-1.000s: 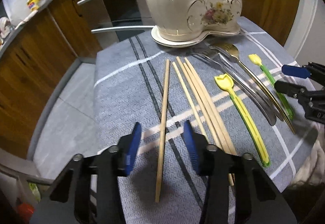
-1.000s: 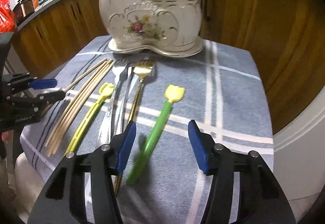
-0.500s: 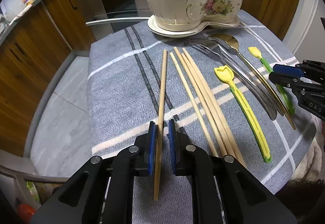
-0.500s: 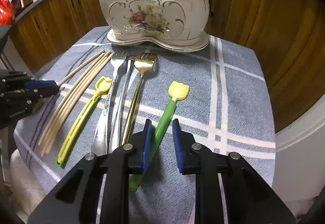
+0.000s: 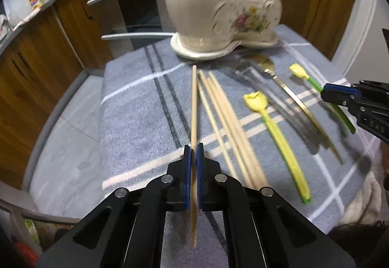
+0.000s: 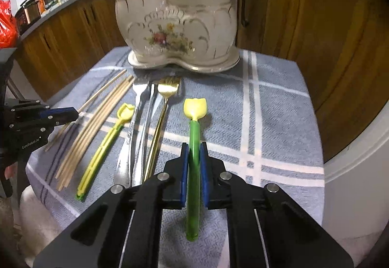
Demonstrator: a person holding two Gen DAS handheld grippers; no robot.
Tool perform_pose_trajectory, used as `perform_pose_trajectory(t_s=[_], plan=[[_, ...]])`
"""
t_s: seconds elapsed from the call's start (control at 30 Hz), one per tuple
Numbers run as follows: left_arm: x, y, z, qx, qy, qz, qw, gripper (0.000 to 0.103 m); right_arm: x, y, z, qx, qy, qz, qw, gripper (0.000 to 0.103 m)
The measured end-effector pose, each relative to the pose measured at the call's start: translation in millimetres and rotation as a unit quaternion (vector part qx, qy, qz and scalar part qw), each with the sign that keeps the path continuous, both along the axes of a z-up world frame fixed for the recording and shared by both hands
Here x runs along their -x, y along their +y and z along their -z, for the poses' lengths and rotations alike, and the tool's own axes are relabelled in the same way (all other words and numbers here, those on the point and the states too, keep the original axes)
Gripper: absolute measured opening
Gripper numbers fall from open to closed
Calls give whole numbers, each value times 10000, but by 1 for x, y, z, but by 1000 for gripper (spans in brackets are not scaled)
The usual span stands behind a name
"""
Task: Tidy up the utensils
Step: 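Lift chopstick and green spoon, drop them into the ceramic holder's two cups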
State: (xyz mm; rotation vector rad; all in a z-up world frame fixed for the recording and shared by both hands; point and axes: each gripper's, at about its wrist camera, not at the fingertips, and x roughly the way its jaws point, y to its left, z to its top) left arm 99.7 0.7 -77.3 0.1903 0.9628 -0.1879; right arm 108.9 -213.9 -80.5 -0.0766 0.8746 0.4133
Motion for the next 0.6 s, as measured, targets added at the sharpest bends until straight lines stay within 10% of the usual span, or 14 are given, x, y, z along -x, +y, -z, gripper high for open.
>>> perform_pose_trajectory(t_s=[0.6], plan=[[19, -16, -91, 1201, -1519, 514, 9797, 5, -10, -26, -72, -1239, -955, 21, 9877, 9]])
